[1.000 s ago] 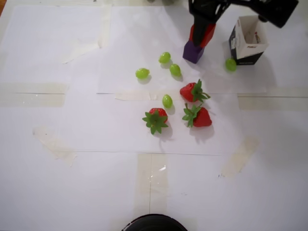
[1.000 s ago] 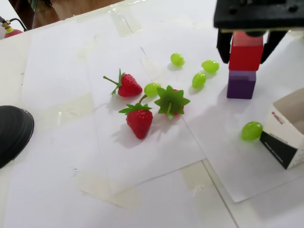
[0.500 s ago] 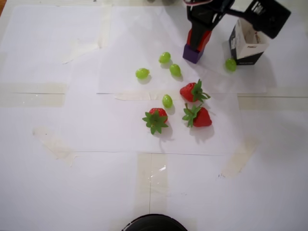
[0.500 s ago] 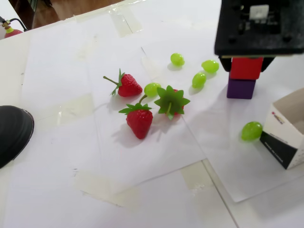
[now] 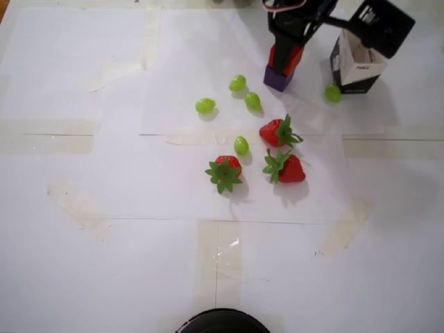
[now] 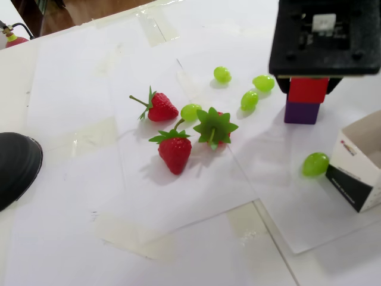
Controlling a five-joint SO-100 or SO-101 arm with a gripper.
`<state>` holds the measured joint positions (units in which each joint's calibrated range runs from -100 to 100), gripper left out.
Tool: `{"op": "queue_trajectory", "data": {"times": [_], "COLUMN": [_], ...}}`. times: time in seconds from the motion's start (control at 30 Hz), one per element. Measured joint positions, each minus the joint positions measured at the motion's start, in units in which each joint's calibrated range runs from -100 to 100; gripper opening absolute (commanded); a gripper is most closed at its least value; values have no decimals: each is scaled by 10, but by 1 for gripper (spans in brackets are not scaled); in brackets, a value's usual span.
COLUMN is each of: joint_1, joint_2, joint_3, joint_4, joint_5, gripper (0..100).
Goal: Put the red cube on top of the purple cube
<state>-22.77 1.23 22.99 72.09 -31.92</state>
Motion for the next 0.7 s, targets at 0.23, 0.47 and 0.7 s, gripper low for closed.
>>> {"op": "queue_trajectory", "data": {"times": [0.23, 0.47, 0.7], "joint_1": [0, 1, 0], "joint_2": [-1, 1, 1], "joint_3": [4, 8, 8], "joint_4": [-2, 8, 16], "joint_5": [0, -10, -13], "gripper": [24, 33, 38]}}
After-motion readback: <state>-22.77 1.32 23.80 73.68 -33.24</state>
